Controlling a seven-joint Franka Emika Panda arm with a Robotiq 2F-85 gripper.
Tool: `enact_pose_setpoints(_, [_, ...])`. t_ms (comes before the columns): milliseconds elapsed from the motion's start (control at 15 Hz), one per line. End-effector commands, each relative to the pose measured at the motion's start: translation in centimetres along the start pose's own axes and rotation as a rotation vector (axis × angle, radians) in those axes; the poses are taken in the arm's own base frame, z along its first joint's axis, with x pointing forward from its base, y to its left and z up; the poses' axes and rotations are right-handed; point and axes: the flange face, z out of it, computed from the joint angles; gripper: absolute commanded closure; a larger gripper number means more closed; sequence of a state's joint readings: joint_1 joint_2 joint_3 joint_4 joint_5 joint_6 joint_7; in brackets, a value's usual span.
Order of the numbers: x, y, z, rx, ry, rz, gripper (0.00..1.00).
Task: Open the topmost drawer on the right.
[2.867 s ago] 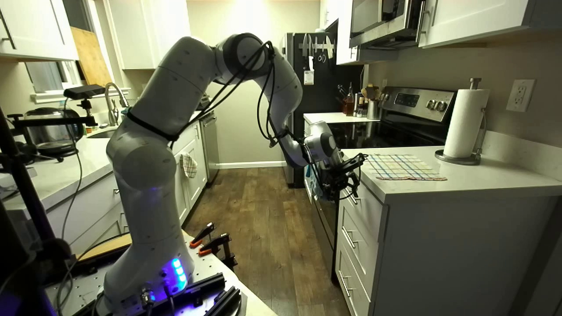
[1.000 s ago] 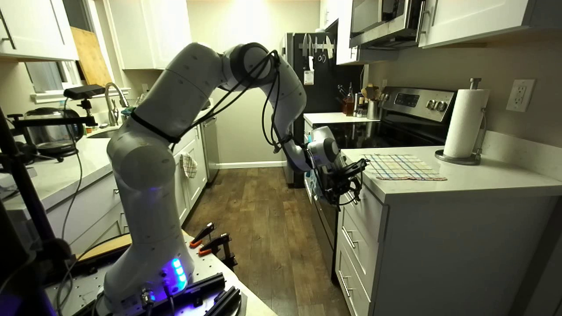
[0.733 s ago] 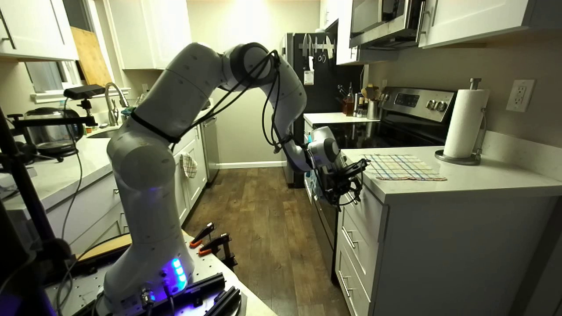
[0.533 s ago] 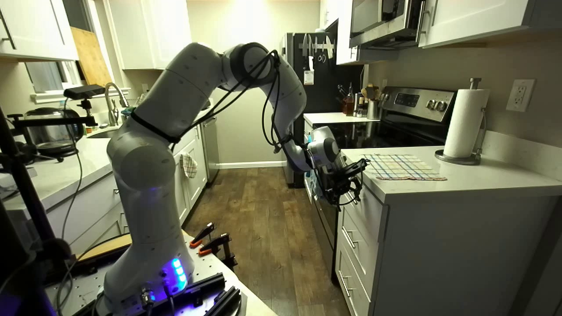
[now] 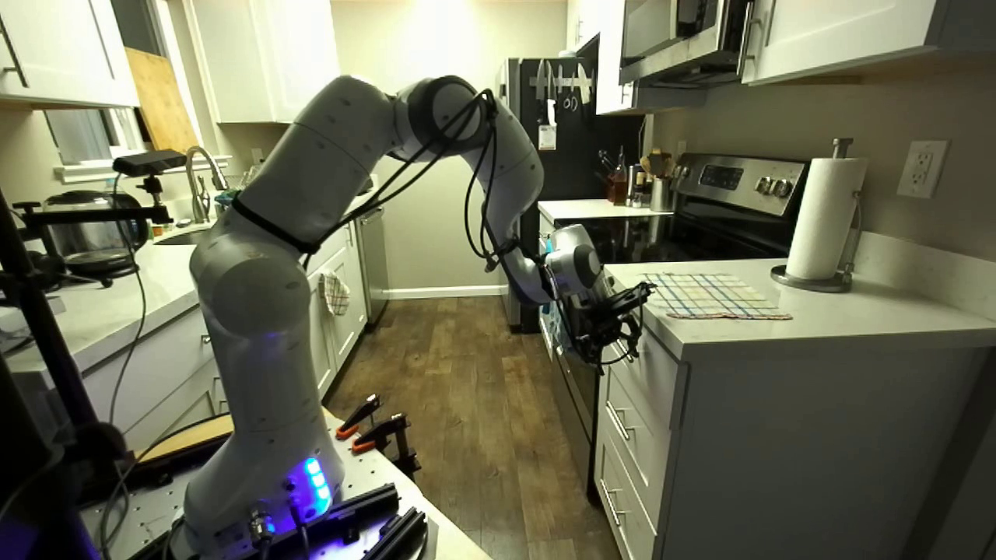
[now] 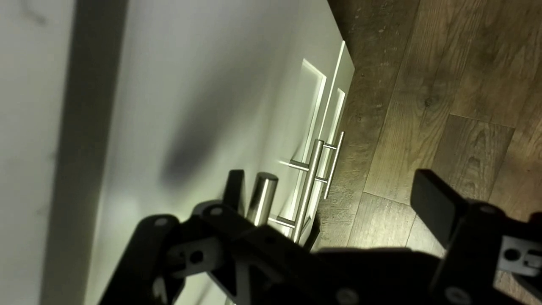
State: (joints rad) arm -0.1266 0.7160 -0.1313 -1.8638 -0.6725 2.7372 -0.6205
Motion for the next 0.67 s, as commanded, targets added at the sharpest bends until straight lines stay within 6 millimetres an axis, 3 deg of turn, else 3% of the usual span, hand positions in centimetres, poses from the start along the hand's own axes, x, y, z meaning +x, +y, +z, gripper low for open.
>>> enact_pose_setpoints(0, [-0.02, 0.29, 0.46, 0.006, 0.012, 0.021, 0.00])
enact_pose_setpoints(600, [0.34, 0.84, 1.29, -0.007, 0.011, 0.019, 0.00])
